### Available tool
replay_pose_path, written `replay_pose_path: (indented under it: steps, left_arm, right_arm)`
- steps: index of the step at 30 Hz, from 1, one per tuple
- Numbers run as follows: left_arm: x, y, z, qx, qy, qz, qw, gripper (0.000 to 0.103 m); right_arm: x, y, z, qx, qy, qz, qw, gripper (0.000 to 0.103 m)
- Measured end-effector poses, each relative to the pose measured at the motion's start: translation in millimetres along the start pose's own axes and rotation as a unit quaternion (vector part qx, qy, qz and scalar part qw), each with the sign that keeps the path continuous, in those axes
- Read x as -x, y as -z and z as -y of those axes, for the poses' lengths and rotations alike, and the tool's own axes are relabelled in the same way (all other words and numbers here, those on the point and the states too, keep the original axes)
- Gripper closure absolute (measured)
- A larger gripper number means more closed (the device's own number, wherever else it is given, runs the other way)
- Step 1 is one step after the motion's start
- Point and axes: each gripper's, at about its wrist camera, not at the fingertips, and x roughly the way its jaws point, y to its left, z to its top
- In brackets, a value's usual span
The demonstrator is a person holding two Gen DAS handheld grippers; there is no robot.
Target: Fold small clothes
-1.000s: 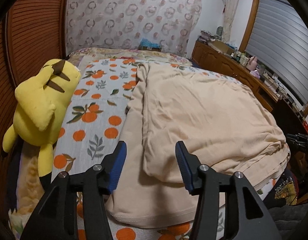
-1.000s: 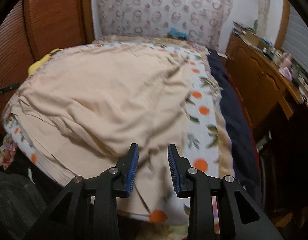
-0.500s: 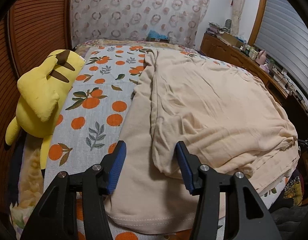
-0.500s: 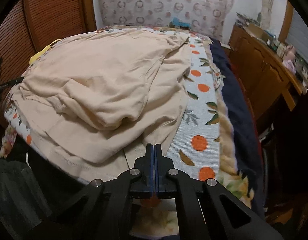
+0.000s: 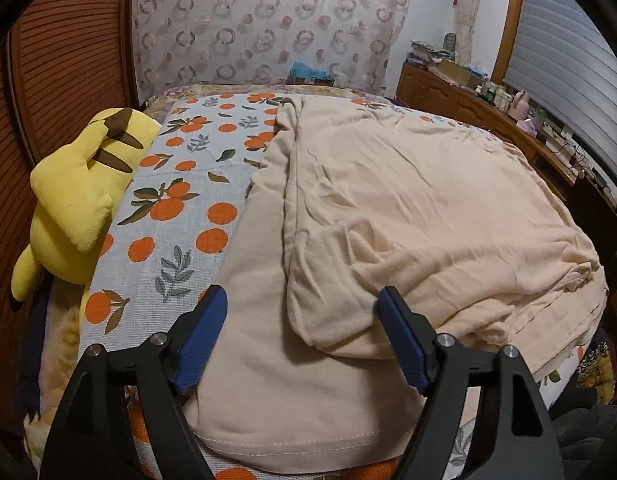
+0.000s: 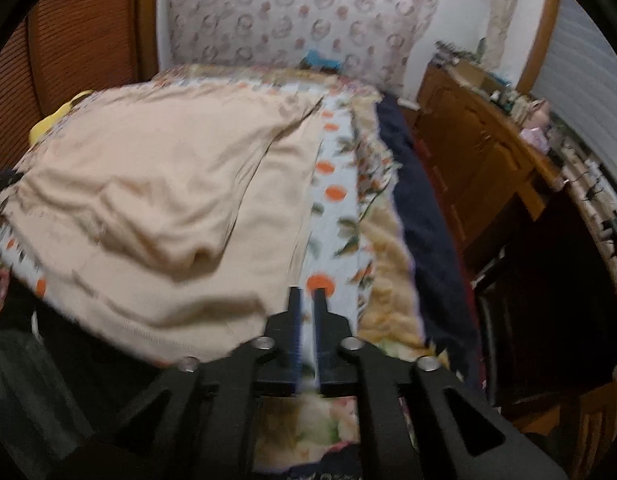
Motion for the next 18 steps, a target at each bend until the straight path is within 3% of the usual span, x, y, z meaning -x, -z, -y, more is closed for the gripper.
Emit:
replay_pose_path:
  steps: [4, 9, 14, 18]
  left_arm:
    - [-1, 0, 2, -0.007, -0.007, 0.001, 1.0, 0.024]
    - [2, 1, 2, -0.004, -0.016, -0.001, 0.9999, 0.024]
    - [31, 2, -2, 0.013, -0.003, 0.04, 0.9991, 0.024]
    - [49, 2, 4, 0.001, 0.026, 0.058, 0.998, 0.024]
  right_arm:
    - [4, -12, -25, 0.002, -0.047, 0.039, 0.998, 0.083]
    - [2, -20, -79, 0.02, -0.159, 0.053, 0.986, 0.071]
    - [-8, -12, -119, 0.046, -0.198, 0.036, 0.978, 0.067]
    - [-31, -9, -127, 0.044, -0.199, 0.008, 0.979, 0.067]
